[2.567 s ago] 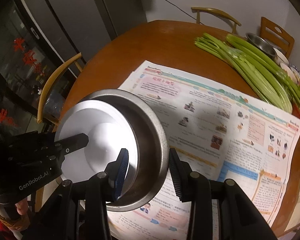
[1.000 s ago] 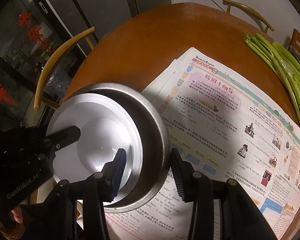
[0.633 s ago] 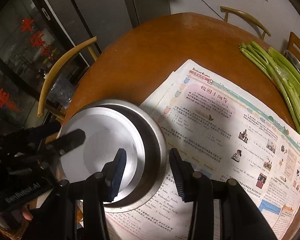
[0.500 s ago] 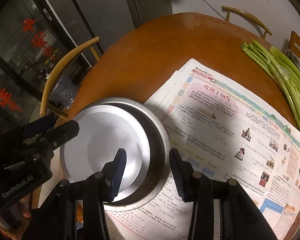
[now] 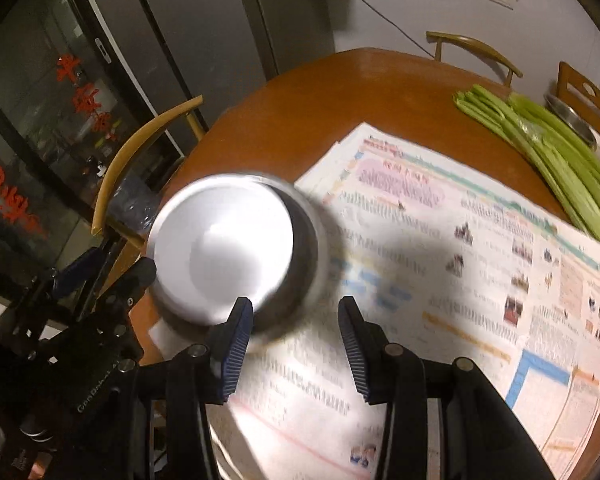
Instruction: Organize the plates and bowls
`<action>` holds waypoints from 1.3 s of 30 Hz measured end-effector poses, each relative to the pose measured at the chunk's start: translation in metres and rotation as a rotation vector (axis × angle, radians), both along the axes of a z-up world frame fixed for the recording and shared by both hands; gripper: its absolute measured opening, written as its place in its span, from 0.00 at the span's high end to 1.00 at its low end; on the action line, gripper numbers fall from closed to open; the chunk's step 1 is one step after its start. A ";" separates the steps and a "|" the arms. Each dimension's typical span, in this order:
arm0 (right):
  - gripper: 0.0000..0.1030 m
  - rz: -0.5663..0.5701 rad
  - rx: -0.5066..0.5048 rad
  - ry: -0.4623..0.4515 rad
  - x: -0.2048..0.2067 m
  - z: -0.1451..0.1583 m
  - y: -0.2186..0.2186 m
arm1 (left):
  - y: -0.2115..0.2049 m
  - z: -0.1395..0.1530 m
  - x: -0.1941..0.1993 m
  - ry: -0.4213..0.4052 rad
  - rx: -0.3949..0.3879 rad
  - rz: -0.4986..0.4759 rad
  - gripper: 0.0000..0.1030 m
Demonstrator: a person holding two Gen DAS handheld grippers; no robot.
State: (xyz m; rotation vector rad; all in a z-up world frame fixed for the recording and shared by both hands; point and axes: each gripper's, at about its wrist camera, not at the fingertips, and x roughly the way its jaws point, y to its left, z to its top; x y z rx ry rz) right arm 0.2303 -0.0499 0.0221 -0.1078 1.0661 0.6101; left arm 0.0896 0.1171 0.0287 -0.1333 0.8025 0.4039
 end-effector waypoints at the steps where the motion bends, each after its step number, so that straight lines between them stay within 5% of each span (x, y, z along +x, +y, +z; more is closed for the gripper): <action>1: 0.57 0.000 0.004 0.001 -0.004 0.000 -0.004 | -0.002 -0.001 -0.006 -0.008 0.004 0.014 0.41; 18: 0.57 0.024 0.029 0.013 -0.068 -0.021 -0.062 | -0.064 -0.016 -0.071 -0.054 -0.030 -0.013 0.41; 25: 0.57 0.010 0.063 0.009 -0.079 -0.023 -0.083 | -0.105 0.001 -0.096 -0.170 0.106 -0.059 0.38; 39: 0.57 -0.004 0.070 0.024 -0.084 -0.030 -0.100 | -0.105 -0.021 -0.090 -0.060 0.056 -0.020 0.33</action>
